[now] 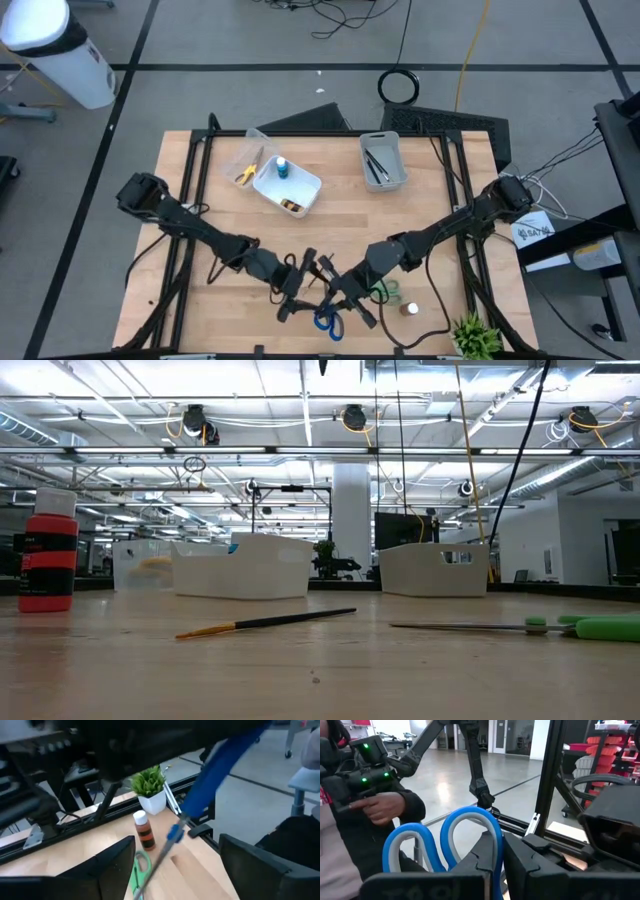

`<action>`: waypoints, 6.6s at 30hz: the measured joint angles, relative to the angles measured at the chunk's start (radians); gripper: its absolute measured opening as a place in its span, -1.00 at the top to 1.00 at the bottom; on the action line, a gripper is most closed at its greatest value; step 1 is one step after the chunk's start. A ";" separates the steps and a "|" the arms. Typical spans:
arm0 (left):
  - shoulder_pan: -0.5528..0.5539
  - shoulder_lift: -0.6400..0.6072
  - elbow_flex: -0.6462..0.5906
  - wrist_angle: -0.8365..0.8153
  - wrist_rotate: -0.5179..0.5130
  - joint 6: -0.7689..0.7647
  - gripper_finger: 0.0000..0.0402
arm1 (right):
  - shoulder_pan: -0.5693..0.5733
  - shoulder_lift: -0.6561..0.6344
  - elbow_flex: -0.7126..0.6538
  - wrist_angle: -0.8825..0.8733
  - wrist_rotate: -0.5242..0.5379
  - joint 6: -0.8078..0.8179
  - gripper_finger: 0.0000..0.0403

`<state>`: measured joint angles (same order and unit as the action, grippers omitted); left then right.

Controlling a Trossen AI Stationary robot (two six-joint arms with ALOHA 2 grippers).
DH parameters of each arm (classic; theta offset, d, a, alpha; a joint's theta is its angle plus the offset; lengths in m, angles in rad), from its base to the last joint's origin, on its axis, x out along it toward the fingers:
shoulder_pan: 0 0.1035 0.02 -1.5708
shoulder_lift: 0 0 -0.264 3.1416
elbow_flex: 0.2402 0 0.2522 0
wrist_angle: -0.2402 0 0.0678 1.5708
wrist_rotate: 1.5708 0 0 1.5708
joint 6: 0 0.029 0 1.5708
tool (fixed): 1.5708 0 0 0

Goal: Pick & Place Paint Supplies
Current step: Put the blue scissors into the transparent bin, then put the orange paint bottle into the white bin

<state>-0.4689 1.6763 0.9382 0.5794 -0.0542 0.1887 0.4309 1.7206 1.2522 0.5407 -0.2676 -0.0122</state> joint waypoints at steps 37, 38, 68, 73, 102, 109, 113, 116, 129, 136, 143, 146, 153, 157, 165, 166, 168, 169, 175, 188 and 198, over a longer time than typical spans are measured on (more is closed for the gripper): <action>-0.102 -0.259 -0.001 -0.417 -0.352 -0.016 0.86 | -0.025 -0.261 -0.063 -0.508 -0.043 0.146 0.30; -0.107 -0.292 -0.001 -0.479 -0.454 -0.050 0.86 | -0.021 -0.286 -0.089 -0.506 -0.030 0.154 0.28; 0.985 -0.252 0.000 -1.336 -0.435 -0.783 0.86 | -0.129 -0.502 -0.590 0.143 0.313 0.053 0.36; 1.027 -0.187 -0.001 -1.356 -0.394 -0.812 0.67 | -0.129 -0.502 -0.590 0.129 0.312 0.053 0.36; 0.175 -0.653 0.000 -1.581 -0.121 -1.230 -0.27 | -0.128 -0.502 -0.590 0.113 0.314 0.123 0.36; -0.019 -0.518 0.000 -1.567 -0.122 -1.383 -0.27 | -0.120 -0.502 -0.590 0.120 0.315 0.126 0.36; -0.049 -0.425 0.000 -1.570 -0.122 -1.430 -0.27 | -0.121 -0.502 -0.590 0.132 0.315 0.124 0.36; -0.046 -0.366 0.000 -1.572 -0.116 -1.428 -0.27 | -0.121 -0.502 -0.590 0.137 0.315 0.124 0.36; -0.020 -0.305 0.000 -1.585 -0.075 -1.412 0.25 | -0.121 -0.502 -0.590 0.136 0.315 0.130 0.36; 0.031 -0.341 0.009 -1.568 -0.179 -1.368 0.44 | -0.121 -0.502 -0.590 0.136 0.315 0.118 0.36; 0.209 -0.402 0.215 -1.697 -0.191 -1.062 0.44 | -0.153 -0.532 -0.589 0.138 0.319 -0.007 0.36; 0.340 -0.402 0.377 -1.820 -0.222 -0.900 0.44 | -0.213 -0.570 -0.589 0.120 0.321 -0.041 0.36; 0.733 -0.340 0.592 -1.881 -0.177 -0.551 0.44 | -0.428 -0.618 -0.589 0.042 0.318 -0.094 0.36; 0.874 -0.257 0.545 -1.875 -0.091 -0.462 0.44 | -0.536 -0.618 -0.589 -0.019 0.269 -0.084 0.36; 0.915 -0.170 0.422 -1.692 -0.010 -0.403 0.44 | -0.688 -0.618 -0.589 -0.095 0.179 -0.086 0.36; 0.915 -0.170 0.404 -1.668 0.000 -0.410 0.44 | -0.701 -0.618 -0.589 -0.102 0.169 -0.086 0.35; 0.911 -0.170 0.365 -1.646 0.001 -0.434 0.44 | -0.722 -0.618 -0.589 -0.111 0.132 -0.086 0.36; 0.909 -0.170 0.349 -1.643 -0.001 -0.447 0.44 | -0.731 -0.618 -0.589 -0.113 0.114 -0.086 0.36; 0.904 -0.171 0.248 -1.586 -0.036 -0.511 0.44 | -0.761 -0.618 -0.589 -0.110 0.080 -0.110 0.36; 0.904 -0.172 0.126 -1.479 -0.052 -0.566 0.44 | -0.765 -0.618 -0.589 -0.105 0.079 -0.106 0.36; 0.903 -0.190 0.115 -1.456 -0.052 -0.578 -0.31 | -0.763 -0.618 -0.589 -0.105 0.057 -0.040 0.35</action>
<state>0.4346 1.4865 1.0530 -0.8764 -0.1065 -0.3898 -0.3319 1.1023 0.6628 0.4355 -0.2101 -0.0523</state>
